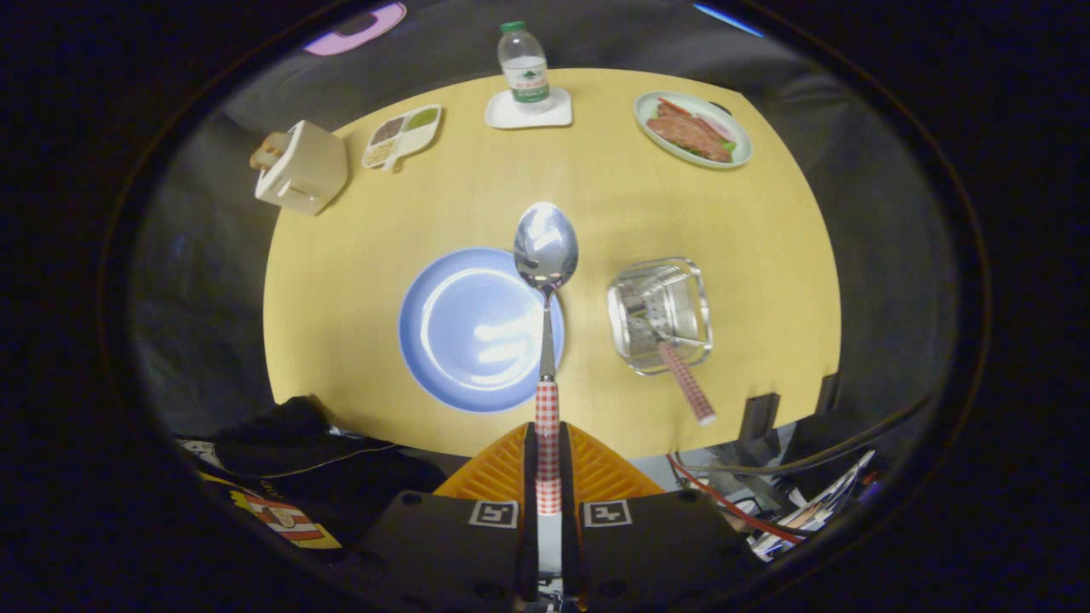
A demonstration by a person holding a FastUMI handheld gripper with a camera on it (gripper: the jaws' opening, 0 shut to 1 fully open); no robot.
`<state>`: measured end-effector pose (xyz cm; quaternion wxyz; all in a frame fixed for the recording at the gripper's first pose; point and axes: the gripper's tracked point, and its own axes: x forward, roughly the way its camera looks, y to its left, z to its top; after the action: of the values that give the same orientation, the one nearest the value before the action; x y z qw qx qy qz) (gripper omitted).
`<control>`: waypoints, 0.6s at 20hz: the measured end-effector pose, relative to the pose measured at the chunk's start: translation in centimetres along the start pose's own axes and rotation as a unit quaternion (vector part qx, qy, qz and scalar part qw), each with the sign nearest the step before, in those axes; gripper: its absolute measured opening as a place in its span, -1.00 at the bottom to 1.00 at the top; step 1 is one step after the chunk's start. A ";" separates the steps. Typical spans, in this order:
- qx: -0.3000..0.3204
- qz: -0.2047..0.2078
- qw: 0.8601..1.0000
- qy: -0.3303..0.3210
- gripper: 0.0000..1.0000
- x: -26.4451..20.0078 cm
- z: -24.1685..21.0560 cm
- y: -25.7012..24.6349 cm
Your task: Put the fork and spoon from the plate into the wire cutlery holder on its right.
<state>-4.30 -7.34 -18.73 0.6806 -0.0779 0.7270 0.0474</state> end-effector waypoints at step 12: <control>-0.052 -0.060 0.968 0.238 -0.66 1.7 -1.8 -7.4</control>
<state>-4.81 -15.06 -20.05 0.4850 -0.1657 0.8583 0.0248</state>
